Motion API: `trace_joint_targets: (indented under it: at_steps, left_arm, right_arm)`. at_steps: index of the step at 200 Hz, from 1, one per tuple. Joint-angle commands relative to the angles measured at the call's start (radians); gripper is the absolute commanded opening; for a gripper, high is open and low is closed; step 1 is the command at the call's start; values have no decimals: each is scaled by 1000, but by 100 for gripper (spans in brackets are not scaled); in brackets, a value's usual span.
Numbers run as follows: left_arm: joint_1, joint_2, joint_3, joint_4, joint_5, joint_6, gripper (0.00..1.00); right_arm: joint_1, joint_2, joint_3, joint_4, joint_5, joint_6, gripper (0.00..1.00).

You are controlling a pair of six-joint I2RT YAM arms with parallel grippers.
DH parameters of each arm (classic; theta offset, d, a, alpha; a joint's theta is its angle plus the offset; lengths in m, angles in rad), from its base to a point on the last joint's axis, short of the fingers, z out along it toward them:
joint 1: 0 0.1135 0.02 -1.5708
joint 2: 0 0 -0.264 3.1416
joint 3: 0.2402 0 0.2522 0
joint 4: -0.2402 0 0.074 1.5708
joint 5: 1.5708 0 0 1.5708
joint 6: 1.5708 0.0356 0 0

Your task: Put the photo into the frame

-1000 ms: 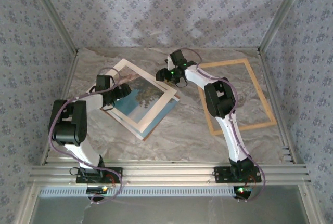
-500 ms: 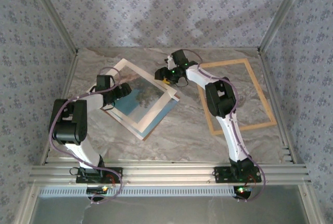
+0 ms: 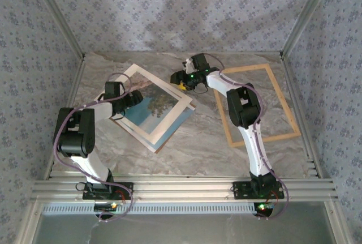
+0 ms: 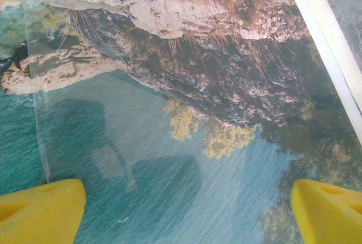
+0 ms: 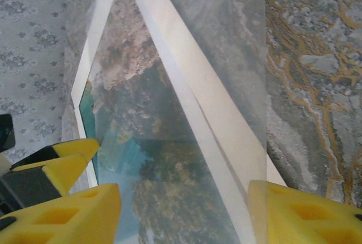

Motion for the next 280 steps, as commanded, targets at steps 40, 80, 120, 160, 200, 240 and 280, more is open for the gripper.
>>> trace_joint_targets:
  at_steps: [40, 80, 120, 160, 200, 240, 280]
  left_arm:
    - [-5, 34, -23, -61, 36, 7, 94]
    - [-7, 25, -17, -71, 36, 9, 94]
    - [-6, 9, -3, -95, 33, 11, 94]
    - [-8, -37, 10, -129, 40, 4, 94]
    - [-18, -179, 10, -180, 43, -14, 94]
    - [-86, -326, -3, -194, -10, -33, 94]
    - [-230, -353, -22, -159, -112, -81, 92]
  right_arm:
    - [3, -12, 21, -61, -32, -23, 36]
    - [12, 38, 92, -174, -4, -89, 20]
    - [18, 55, 164, -262, 23, -147, 10]
    - [15, 46, 204, -341, 29, -202, 0]
    - [-32, -144, 51, -361, 26, -280, 0]
    - [-170, -472, -277, -335, 1, -338, 0]
    - [-363, -756, -456, -360, 13, -350, 0]
